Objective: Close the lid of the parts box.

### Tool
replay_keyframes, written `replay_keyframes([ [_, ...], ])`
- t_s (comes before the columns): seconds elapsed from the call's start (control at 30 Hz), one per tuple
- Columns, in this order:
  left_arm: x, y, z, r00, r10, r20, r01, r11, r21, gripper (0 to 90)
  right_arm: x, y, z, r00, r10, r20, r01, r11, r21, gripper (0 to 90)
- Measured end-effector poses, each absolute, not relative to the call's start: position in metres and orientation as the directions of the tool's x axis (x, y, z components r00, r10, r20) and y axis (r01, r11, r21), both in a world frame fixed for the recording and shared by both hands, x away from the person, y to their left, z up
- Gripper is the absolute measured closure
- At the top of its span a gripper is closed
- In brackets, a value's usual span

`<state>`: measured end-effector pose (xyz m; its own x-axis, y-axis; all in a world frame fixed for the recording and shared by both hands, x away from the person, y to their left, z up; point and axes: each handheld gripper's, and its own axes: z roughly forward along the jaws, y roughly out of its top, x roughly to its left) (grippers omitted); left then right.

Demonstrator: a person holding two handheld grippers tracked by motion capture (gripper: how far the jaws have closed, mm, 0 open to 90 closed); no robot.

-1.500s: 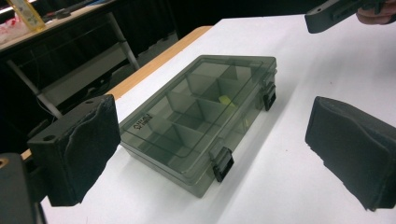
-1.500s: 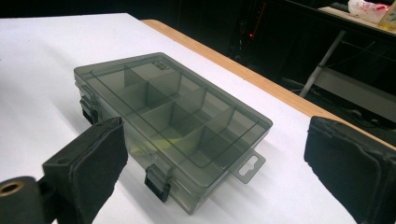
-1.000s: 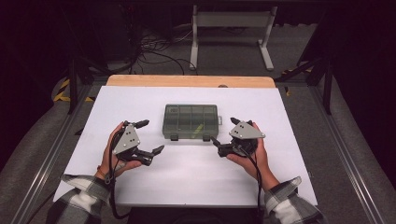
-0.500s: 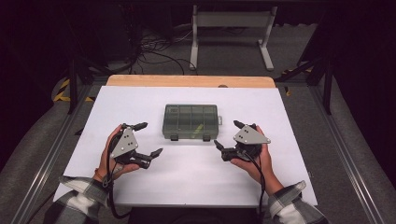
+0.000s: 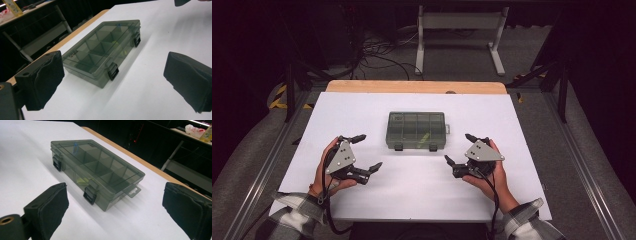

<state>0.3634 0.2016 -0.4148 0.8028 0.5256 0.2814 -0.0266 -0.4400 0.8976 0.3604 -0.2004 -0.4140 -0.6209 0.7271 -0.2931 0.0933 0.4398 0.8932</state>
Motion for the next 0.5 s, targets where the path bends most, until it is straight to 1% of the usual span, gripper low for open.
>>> replay_keyframes([
  [0.23, 0.360, 0.205, -0.418, 0.798, 0.530, 0.285, -0.023, -0.447, 0.894, 3.7, 0.356, -0.206, -0.419, -0.619, 0.728, -0.295, 0.106, 0.449, 0.887, 7.3],
  [0.5, 0.354, 0.211, -0.422, 0.797, 0.537, 0.276, -0.009, -0.446, 0.895, 3.8, 0.347, -0.213, -0.425, -0.607, 0.730, -0.315, 0.094, 0.460, 0.883, 8.3],
])
